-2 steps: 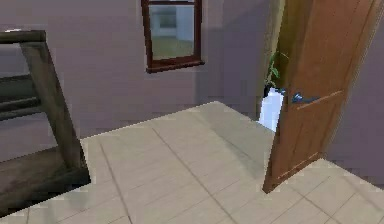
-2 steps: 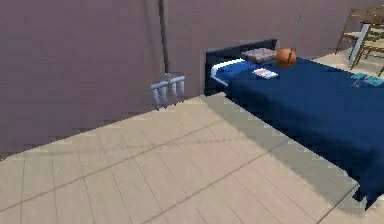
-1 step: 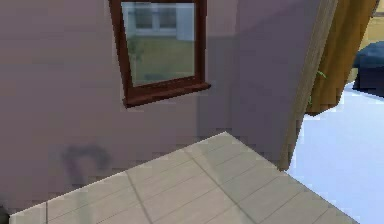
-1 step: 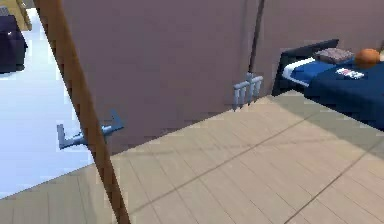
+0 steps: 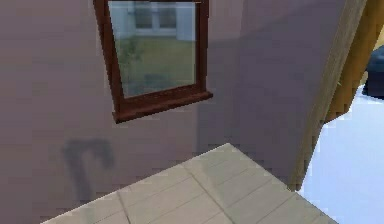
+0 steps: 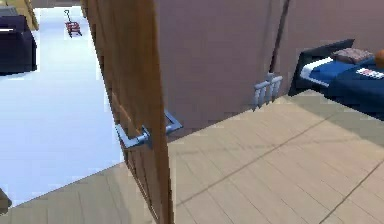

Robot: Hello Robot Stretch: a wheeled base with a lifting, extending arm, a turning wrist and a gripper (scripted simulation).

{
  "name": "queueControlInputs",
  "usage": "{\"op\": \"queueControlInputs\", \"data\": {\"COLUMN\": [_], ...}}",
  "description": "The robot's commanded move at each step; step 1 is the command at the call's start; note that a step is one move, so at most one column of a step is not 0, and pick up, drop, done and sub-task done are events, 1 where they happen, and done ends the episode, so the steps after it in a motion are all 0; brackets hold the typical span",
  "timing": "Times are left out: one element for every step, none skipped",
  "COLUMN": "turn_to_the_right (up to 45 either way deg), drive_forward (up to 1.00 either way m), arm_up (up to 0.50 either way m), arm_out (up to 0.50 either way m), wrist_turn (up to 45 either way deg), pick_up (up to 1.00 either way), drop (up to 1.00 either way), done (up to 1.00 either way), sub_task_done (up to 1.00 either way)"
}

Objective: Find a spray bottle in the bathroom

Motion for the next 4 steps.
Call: {"op": "queueControlInputs", "data": {"turn_to_the_right": [39.0,0.0,21.0,0.0], "drive_forward": [0.00,0.40,0.00,1.00], "arm_up": [0.00,0.00,0.00,0.00], "arm_out": [0.00,0.00,0.00,0.00], "wrist_turn": [0.0,0.0,0.0,0.0], "pick_up": [0.00,0.00,0.00,0.00], "drop": [0.00,0.00,0.00,0.00], "done": [0.00,0.00,0.00,0.00], "sub_task_done": [0.00,0.00,0.00,0.00]}}
